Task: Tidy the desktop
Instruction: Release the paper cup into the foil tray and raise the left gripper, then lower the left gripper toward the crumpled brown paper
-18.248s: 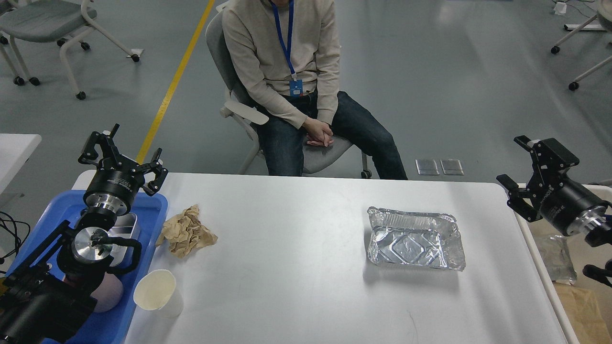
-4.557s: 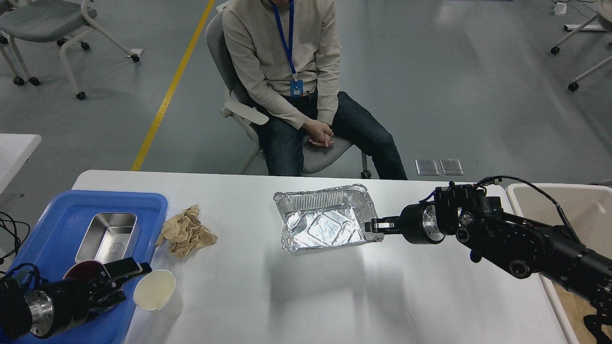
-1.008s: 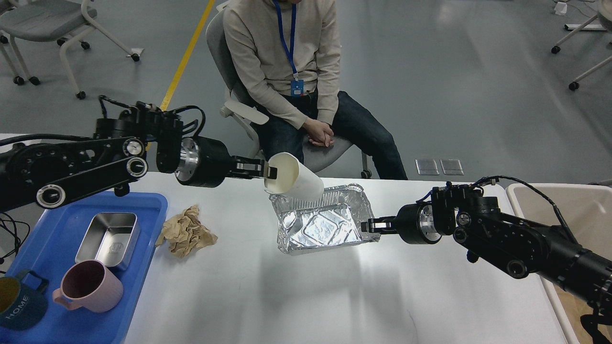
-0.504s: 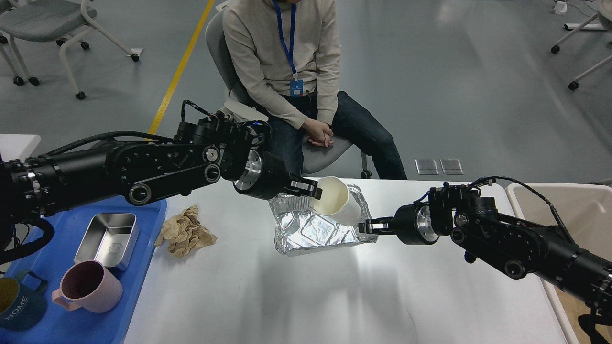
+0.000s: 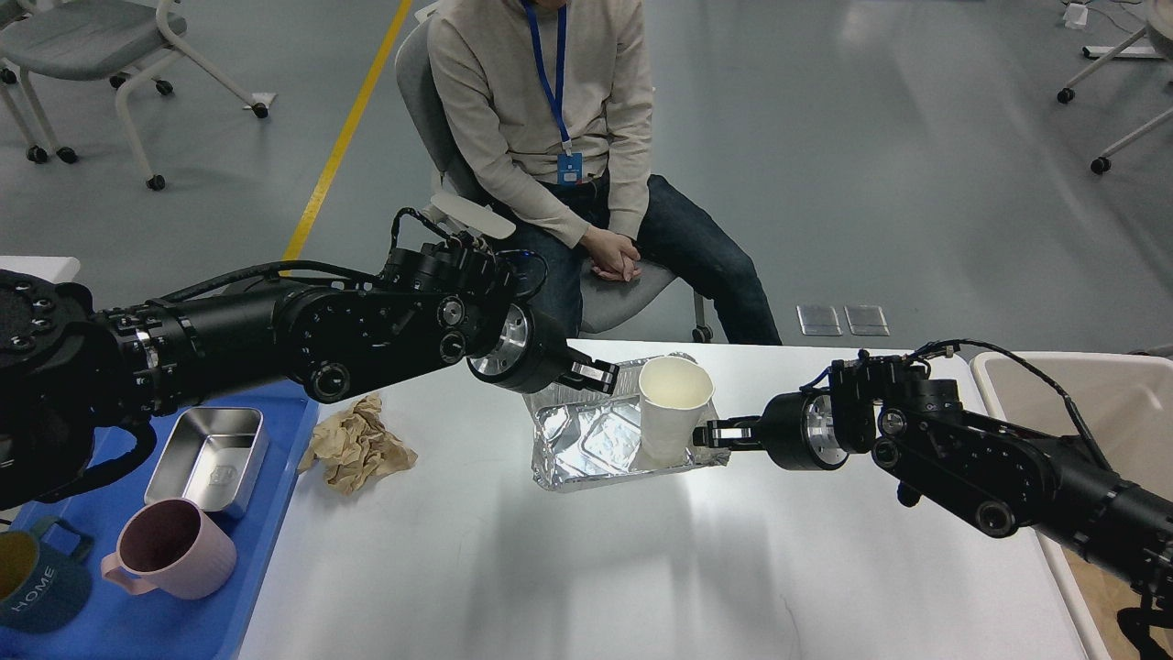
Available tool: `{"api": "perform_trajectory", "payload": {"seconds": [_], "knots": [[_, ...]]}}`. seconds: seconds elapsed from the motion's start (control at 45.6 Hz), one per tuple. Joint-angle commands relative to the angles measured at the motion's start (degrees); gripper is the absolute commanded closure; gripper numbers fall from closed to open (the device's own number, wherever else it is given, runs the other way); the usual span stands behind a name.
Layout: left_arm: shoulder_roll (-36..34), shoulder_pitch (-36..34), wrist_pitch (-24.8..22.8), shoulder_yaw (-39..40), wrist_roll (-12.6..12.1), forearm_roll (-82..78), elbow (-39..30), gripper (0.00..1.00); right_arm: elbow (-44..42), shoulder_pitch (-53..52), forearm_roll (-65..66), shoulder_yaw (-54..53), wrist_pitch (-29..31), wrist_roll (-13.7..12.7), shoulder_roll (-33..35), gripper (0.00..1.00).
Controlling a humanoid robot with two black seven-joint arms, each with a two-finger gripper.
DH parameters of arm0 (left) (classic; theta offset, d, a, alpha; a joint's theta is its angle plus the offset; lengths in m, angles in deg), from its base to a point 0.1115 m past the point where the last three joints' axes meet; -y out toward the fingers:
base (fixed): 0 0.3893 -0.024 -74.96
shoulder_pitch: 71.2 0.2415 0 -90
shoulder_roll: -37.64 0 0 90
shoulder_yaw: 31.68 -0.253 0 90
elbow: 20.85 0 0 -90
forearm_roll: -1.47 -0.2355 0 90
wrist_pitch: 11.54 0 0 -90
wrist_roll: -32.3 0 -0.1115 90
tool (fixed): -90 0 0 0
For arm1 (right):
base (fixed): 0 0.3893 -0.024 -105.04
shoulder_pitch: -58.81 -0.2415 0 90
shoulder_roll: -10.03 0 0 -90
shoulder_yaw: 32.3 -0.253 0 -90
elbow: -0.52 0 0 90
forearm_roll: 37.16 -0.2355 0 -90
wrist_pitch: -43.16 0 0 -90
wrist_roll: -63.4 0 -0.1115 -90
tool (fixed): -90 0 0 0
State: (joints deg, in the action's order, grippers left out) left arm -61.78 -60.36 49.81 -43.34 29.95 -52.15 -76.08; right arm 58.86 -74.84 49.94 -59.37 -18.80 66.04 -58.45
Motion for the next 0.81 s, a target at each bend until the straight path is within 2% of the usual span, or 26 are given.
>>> {"api": "perform_trajectory", "payload": {"seconds": [0.0, 0.044, 0.131, 0.219, 0.372, 0.438, 0.591, 0.789], "knots": [[0.27, -0.20, 0.35, -0.03, -0.20, 0.00, 0.82, 0.87, 0.11, 0.24, 0.00, 0.00, 0.00, 0.00, 0.01, 1.00], [0.19, -0.20, 0.70, 0.67, -0.37, 0.26, 1.26, 0.76, 0.11, 0.24, 0.00, 0.00, 0.00, 0.00, 0.01, 1.00], [-0.43, -0.38, 1.58, 1.99, -0.46, 1.84, 1.35, 0.42, 0.11, 0.24, 0.00, 0.00, 0.00, 0.00, 0.01, 1.00], [-1.57, -1.61, 1.75, 2.96, -0.37, 2.98, 1.00, 0.24, 0.11, 0.24, 0.00, 0.00, 0.00, 0.00, 0.00, 1.00], [-6.05, -3.81, 2.28, 3.75, -0.37, 3.86, -1.45, 0.15, 0.11, 0.24, 0.00, 0.00, 0.00, 0.00, 0.09, 1.00], [-8.86, -4.33, 3.94, 4.19, -0.37, 3.78, -4.00, 0.14, 0.11, 0.24, -0.09, 0.00, 0.00, 0.08, 0.53, 1.00], [-17.20, -4.42, 11.15, 4.19, 0.15, 3.43, -11.20, 0.14, 0.73, 0.94, 0.00, 0.00, 0.00, 0.08, 1.24, 1.00], [-31.88, -3.37, 12.04, 3.67, 0.07, 2.28, -22.28, 0.14, 0.90, 0.94, 0.00, 0.00, 0.00, 0.00, 1.68, 1.00]]}}
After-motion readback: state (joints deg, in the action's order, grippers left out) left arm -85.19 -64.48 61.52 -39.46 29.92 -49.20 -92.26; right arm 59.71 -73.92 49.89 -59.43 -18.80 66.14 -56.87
